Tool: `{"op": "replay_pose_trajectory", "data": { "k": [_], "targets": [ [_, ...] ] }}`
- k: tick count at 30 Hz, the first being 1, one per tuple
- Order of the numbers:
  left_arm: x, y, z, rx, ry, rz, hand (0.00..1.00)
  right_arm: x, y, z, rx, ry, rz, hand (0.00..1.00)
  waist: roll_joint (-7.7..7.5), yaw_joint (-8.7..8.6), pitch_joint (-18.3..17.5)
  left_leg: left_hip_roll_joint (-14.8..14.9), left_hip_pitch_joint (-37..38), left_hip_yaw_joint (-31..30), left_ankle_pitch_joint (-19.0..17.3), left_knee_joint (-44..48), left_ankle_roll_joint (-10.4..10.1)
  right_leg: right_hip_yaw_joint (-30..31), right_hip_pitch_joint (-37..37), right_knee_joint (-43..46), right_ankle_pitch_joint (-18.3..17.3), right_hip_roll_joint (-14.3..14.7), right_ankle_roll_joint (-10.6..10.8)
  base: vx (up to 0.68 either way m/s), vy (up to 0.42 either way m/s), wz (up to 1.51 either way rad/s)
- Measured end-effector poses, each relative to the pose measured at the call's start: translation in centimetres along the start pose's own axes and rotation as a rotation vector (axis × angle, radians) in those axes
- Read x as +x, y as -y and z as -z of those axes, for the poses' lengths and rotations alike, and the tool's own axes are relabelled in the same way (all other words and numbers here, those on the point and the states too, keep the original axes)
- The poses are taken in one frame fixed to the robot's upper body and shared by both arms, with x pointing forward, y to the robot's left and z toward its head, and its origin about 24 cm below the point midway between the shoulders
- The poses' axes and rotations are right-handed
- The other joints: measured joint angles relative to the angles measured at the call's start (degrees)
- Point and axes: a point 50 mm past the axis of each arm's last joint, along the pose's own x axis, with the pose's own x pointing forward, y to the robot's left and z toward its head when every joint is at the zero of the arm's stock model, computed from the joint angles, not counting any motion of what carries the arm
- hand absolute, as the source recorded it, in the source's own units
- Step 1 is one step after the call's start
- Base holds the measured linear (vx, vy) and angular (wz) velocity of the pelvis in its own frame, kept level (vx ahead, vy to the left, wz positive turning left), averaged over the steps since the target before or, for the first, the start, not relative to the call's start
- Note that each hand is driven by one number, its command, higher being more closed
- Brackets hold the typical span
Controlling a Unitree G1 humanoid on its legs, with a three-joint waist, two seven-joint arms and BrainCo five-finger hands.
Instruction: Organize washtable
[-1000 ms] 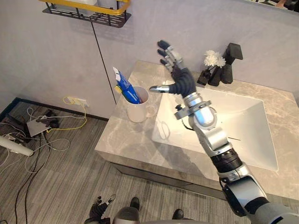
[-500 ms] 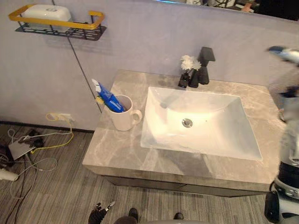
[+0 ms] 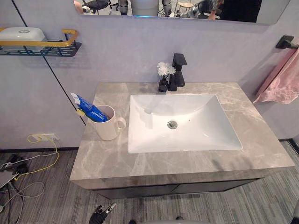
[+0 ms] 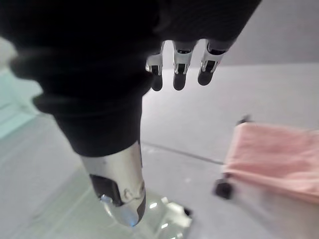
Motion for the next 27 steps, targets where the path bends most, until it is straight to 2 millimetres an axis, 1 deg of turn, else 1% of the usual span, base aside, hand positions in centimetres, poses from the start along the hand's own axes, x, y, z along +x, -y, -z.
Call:
{"op": "replay_pose_trajectory", "data": {
  "k": [2, 3, 5, 6, 7, 8, 10, 12, 13, 14, 17, 19, 23, 25, 27],
  "targets": [
    [0.0, 0.3, 0.0, -0.032, 0.004, -0.002, 0.00, -2.5, 0.8, 2.6, 0.009, -0.144, 0.038, 0.00, 0.34, 0.06, -0.2, 0.3, 0.7, 1.3, -0.4, 0.0, -0.1, 0.6, 0.2, 0.1, 0.0, 0.1, 0.0, -0.01, -0.005, -0.18],
    [-0.1, 0.4, 0.0, -0.038, 0.006, -0.002, 0.00, -3.1, 0.9, 3.2, 0.021, -0.176, 0.043, 0.00, 0.36, 0.09, -0.2, 0.3, 0.9, 1.6, -0.5, 0.0, -0.1, 0.8, 0.2, 0.1, 0.0, 0.2, 0.0, -0.01, -0.007, -0.25],
    [-0.1, 1.0, -0.2, -0.058, 0.014, 0.006, 0.00, -5.4, 0.7, 5.4, 0.052, -0.304, 0.046, 0.00, 0.67, 0.16, -0.3, 0.8, 1.8, 2.9, -1.2, 0.0, -0.4, 1.5, 0.4, 0.5, -0.3, 0.2, -0.3, -0.02, -0.006, -0.24],
    [-0.1, 1.2, -0.3, -0.063, 0.016, 0.011, 0.00, -6.0, 0.6, 6.0, 0.055, -0.339, 0.047, 0.00, 0.69, 0.18, -0.3, 0.9, 2.0, 3.1, -1.4, 0.0, -0.6, 1.5, 0.5, 0.8, -0.4, 0.2, -0.5, -0.02, -0.018, -0.16],
    [-0.1, 1.8, -0.3, -0.083, 0.018, 0.023, 0.00, -7.2, 0.4, 7.1, 0.070, -0.410, 0.047, 0.00, 0.82, 0.20, -0.4, 1.1, 2.3, 3.3, -1.4, 0.0, -0.6, 1.4, 1.0, 1.1, -0.7, 0.4, -0.7, -0.01, -0.023, -0.08],
    [-0.1, 2.1, -0.3, -0.095, 0.017, 0.028, 0.00, -7.8, 0.3, 7.6, 0.075, -0.444, 0.044, 0.00, 0.83, 0.25, -0.3, 1.2, 2.7, 3.5, -1.5, 0.0, -0.6, 1.4, 1.1, 1.1, -0.7, 0.5, -0.7, -0.01, -0.022, -0.13],
    [-0.2, 2.6, -0.3, -0.100, 0.018, 0.041, 0.00, -9.9, -0.8, 9.4, 0.071, -0.567, -0.021, 0.00, 0.99, 0.58, -0.4, 1.6, 3.2, 4.2, -1.8, -0.1, -0.8, 1.3, 1.2, 1.7, -1.4, 0.7, -1.3, -0.01, -0.029, -0.13],
    [-0.1, 2.9, -0.5, -0.093, 0.020, 0.052, 0.00, -11.2, -1.4, 10.6, 0.059, -0.651, -0.073, 0.00, 1.37, 1.37, -0.3, 1.6, 3.1, 4.2, -1.7, -0.1, -0.8, 1.1, 1.2, 1.9, -1.5, 0.7, -1.1, 0.01, -0.027, 0.00],
    [-0.1, 3.1, -0.6, -0.090, 0.024, 0.059, 0.00, -12.0, -1.3, 11.2, 0.042, -0.696, -0.099, 0.00, 1.45, 1.81, -0.3, 1.7, 3.1, 4.2, -1.8, -0.1, -0.8, 1.0, 1.3, 1.9, -1.5, 0.7, -1.0, 0.03, -0.023, 0.09],
    [-0.1, 3.3, -0.7, -0.090, 0.024, 0.066, 0.00, -13.1, -1.9, 12.1, 0.036, -0.763, -0.164, 0.00, 1.71, 2.04, -0.1, 1.7, 3.2, 4.1, -1.8, 0.0, -0.8, 0.4, 1.6, 1.9, -1.5, 0.7, -0.9, 0.03, -0.022, 0.10],
    [-0.1, 3.8, -0.7, -0.074, 0.025, 0.084, 0.00, -14.4, -2.3, 13.2, 0.009, -0.839, -0.249, 0.00, 2.07, 2.62, 0.1, 1.6, 3.8, 3.9, -1.8, 0.0, -0.9, 0.0, 2.2, 1.7, -1.6, 0.7, -0.8, 0.03, -0.015, 0.07],
    [-0.1, 4.0, -0.8, -0.063, 0.028, 0.094, 0.00, -15.6, -1.9, 14.2, -0.018, -0.910, -0.273, 0.00, 2.17, 3.05, 0.1, 1.6, 3.9, 3.6, -1.8, 0.0, -0.9, -0.1, 2.3, 1.7, -1.7, 0.7, -0.6, 0.03, -0.026, 0.05],
    [0.0, 3.6, -0.7, -0.054, 0.020, 0.089, 0.00, -17.7, -1.0, 15.7, -0.070, -1.036, -0.294, 0.00, 2.04, 2.87, 0.4, 1.4, 4.0, 2.7, -1.8, 0.0, -0.9, -0.9, 3.1, 1.0, -1.7, 0.7, -0.5, -0.01, -0.029, 0.09],
    [0.1, 3.5, -0.8, -0.041, 0.019, 0.090, 0.00, -18.3, -0.9, 16.1, -0.104, -1.072, -0.323, 0.00, 2.06, 2.92, 0.5, 1.3, 3.9, 2.5, -1.8, 0.0, -0.9, -1.1, 3.1, 0.8, -1.6, 0.8, -0.5, -0.06, -0.030, 0.06],
    [0.2, 3.6, -1.0, -0.020, 0.023, 0.099, 0.00, -18.7, -1.2, 16.5, -0.120, -1.097, -0.365, 0.00, 2.04, 3.03, 0.6, 1.3, 4.0, 2.1, -1.8, 0.0, -0.9, -1.3, 3.1, 0.7, -1.6, 0.8, -0.4, -0.02, -0.024, 0.07]
  ]
}}
